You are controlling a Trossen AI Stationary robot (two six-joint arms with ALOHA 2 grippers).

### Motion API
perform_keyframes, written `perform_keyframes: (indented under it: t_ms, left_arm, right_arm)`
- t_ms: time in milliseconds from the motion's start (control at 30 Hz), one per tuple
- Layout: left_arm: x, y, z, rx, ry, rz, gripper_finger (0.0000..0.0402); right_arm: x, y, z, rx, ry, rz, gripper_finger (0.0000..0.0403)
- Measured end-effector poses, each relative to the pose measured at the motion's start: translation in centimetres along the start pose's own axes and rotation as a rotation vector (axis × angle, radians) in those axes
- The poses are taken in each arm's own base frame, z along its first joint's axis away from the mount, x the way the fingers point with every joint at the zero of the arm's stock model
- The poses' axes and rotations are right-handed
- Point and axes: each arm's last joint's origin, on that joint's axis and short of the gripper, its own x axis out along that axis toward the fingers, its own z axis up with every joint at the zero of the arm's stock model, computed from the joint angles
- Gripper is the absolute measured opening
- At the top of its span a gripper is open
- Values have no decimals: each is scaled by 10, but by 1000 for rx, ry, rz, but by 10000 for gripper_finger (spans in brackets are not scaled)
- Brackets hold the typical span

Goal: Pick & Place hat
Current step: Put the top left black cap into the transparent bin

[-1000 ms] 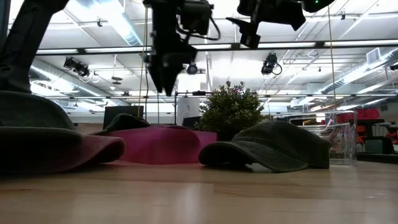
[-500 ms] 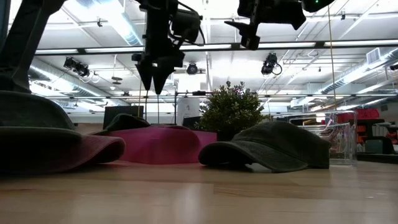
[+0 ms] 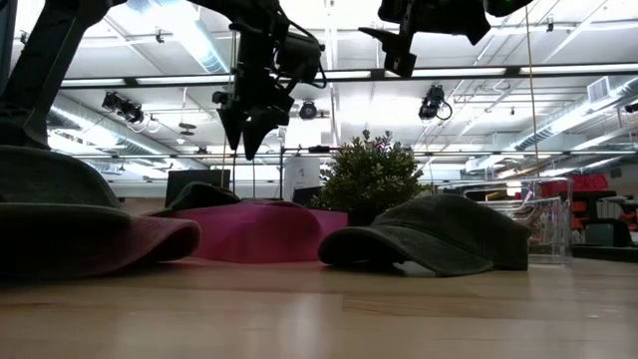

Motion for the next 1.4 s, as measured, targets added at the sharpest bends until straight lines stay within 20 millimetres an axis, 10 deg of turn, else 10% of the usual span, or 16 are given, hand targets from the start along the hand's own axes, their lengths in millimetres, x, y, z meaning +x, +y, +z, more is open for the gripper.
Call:
perform_keyframes:
  t_ms: [900, 1400]
  left_arm:
    - [56, -4, -66, -35, 9, -105, 291]
    - [59, -1, -63, 3, -83, 58, 246]
  right_arm:
    - [0, 0, 1, -4, -21, -28, 279]
    - [0, -1, 1, 3, -34, -46, 279]
